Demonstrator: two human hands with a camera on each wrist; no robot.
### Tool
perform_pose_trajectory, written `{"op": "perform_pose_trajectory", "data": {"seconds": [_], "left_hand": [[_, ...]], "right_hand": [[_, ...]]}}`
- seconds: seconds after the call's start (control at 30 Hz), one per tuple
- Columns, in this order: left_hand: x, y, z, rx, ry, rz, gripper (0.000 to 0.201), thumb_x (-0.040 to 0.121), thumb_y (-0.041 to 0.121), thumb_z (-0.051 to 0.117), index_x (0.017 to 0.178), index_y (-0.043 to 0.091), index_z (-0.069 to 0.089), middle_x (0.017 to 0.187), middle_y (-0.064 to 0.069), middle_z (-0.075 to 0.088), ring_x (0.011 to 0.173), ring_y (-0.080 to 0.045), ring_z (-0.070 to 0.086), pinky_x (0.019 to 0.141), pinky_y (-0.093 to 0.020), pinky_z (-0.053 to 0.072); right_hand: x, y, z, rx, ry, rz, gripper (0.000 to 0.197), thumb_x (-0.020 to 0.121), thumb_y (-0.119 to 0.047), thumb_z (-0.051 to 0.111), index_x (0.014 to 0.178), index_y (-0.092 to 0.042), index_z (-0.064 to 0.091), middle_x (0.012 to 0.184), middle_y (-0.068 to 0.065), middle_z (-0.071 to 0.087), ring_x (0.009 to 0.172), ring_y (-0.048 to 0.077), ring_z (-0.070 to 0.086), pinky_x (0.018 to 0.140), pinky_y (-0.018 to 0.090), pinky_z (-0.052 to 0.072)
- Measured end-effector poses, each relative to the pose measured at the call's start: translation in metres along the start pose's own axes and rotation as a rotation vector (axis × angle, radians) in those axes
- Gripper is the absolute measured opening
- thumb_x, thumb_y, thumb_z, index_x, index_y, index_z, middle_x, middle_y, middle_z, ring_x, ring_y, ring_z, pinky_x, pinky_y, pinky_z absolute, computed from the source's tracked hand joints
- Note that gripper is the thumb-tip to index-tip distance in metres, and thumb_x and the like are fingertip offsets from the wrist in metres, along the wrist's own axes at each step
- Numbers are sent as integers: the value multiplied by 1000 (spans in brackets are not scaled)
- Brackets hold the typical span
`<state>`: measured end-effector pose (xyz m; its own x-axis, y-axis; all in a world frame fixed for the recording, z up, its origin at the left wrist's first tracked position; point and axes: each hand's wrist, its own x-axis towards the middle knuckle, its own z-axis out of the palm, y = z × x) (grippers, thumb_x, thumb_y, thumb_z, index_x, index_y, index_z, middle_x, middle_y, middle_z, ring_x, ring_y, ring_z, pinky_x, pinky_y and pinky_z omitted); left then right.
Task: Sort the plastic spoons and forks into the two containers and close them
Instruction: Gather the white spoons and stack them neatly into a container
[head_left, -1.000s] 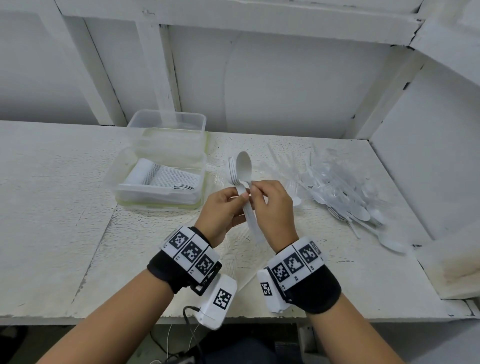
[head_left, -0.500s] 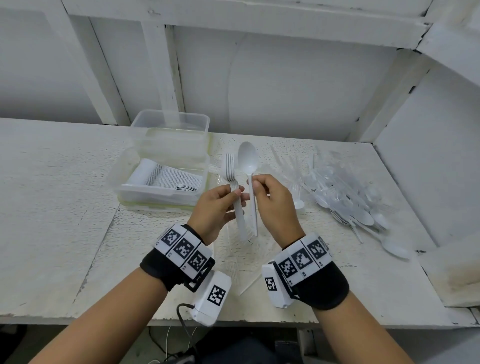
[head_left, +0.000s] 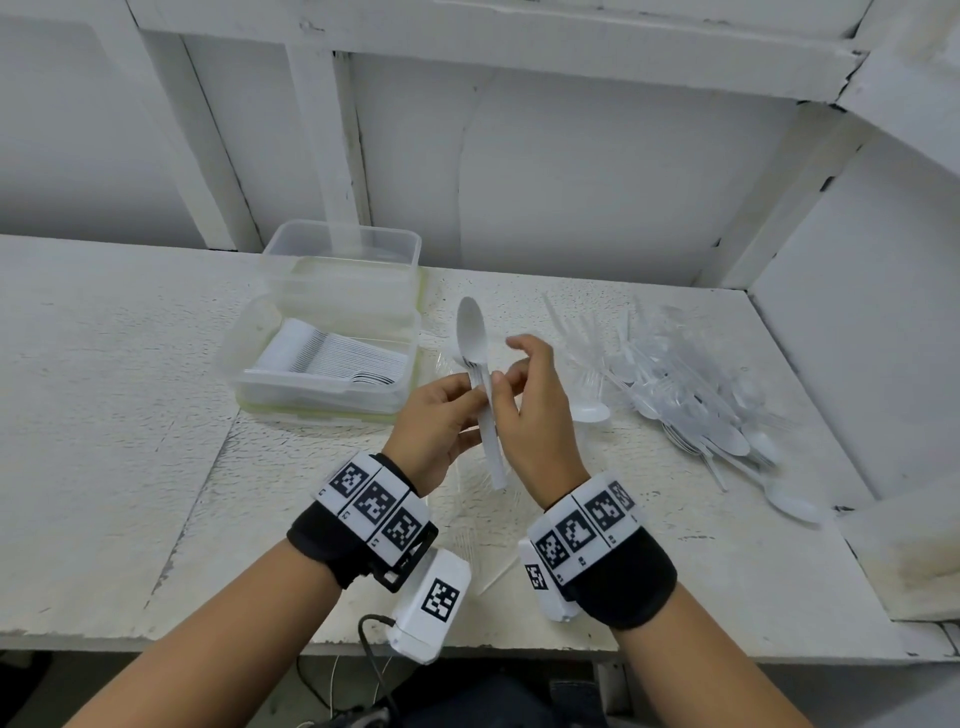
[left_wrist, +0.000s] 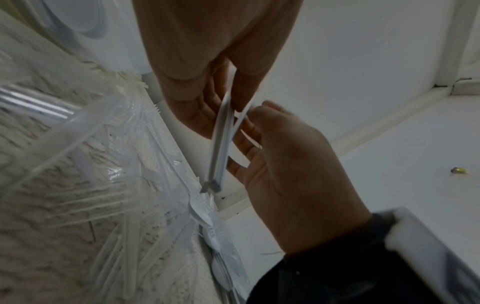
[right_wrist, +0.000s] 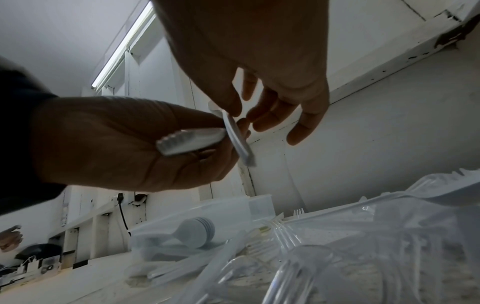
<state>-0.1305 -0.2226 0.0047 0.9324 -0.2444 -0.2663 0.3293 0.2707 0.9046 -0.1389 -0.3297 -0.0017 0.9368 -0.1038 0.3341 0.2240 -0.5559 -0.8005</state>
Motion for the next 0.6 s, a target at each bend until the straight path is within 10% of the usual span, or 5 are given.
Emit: {"op": "perform_pose_trajectory", "data": {"seconds": [0.2,0.6], "left_hand": [[0,-1,4,27,30,-2,17,92,1,49,81,5,61,59,0,59,54,-10,57,53,-20,51],[1,-6,1,59,20,-7,15,95,12,50,93,5,63,82,-5,68,75,-14,65,70,-25,54]], "right_hand": [[-4,1,2,-137,27,-210,42,86,-16,35,117,-14,63,98,4,58,86,18,58,75,31,50],[3,-2,-13,53,43,66,16,89,-17,60,104,-11,66,92,-5,63,87,11,60,78,22,50]]}}
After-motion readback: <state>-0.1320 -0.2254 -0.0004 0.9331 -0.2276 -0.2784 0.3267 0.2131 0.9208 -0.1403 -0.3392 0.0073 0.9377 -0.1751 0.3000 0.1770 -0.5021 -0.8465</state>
